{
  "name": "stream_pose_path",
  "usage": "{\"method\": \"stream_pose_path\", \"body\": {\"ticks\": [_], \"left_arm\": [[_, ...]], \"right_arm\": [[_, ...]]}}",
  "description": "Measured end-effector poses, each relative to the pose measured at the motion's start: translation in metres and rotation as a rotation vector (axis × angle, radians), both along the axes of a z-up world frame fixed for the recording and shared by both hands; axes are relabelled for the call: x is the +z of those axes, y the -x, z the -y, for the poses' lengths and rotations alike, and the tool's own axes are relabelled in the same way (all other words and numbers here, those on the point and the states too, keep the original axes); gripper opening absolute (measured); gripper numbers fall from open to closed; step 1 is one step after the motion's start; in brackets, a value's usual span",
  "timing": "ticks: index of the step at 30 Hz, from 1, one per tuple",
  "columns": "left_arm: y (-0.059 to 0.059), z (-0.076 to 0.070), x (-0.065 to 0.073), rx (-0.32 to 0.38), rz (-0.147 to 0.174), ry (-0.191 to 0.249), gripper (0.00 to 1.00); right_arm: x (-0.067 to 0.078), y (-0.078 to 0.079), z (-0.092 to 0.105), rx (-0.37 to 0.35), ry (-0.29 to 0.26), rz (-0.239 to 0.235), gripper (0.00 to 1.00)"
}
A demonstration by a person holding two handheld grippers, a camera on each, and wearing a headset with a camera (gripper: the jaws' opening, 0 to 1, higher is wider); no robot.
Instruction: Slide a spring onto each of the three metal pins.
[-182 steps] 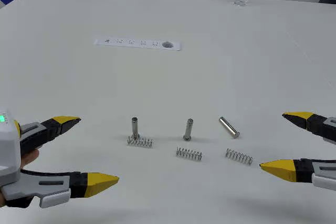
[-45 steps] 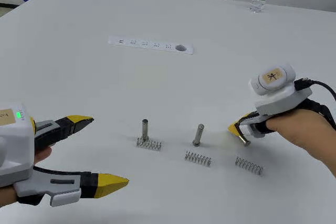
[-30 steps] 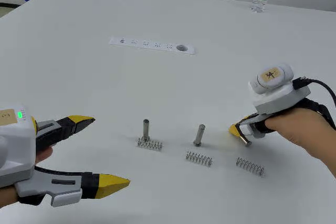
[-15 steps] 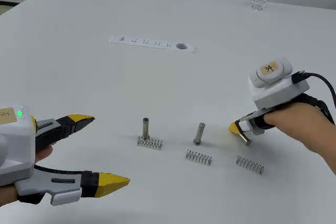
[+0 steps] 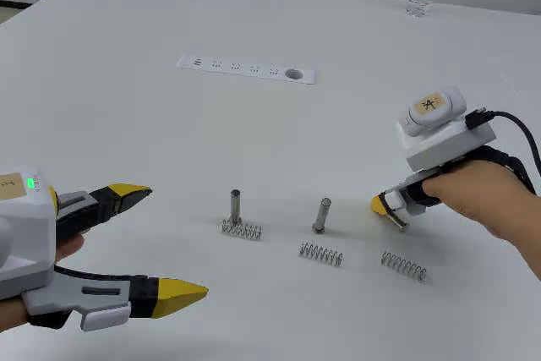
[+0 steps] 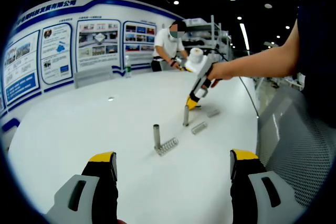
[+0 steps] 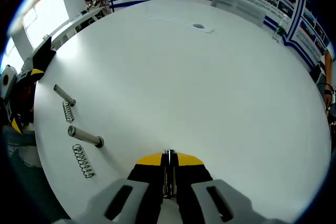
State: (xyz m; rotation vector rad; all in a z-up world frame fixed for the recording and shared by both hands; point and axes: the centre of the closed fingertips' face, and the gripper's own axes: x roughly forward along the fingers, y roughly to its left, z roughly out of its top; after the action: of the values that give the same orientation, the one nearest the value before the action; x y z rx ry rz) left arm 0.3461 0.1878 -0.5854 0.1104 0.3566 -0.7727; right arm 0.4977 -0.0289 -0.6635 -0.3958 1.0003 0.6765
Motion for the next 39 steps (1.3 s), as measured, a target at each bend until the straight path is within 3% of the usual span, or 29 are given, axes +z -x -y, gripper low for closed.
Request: {"method": "stream_pose_path", "body": {"ticks": [9, 39], "left_arm": [[-0.001, 0.001, 0.004, -0.001, 0.009, 0.000, 0.90], [-0.002, 0.003, 0.010, -0.010, 0.021, -0.008, 0.89]], "right_arm": [[0.002, 0.002, 0.001, -0.011, -0.013, 0.010, 0.08], [0.033, 0.013, 0.007, -0.010, -0.049, 0.068, 0.09]]}}
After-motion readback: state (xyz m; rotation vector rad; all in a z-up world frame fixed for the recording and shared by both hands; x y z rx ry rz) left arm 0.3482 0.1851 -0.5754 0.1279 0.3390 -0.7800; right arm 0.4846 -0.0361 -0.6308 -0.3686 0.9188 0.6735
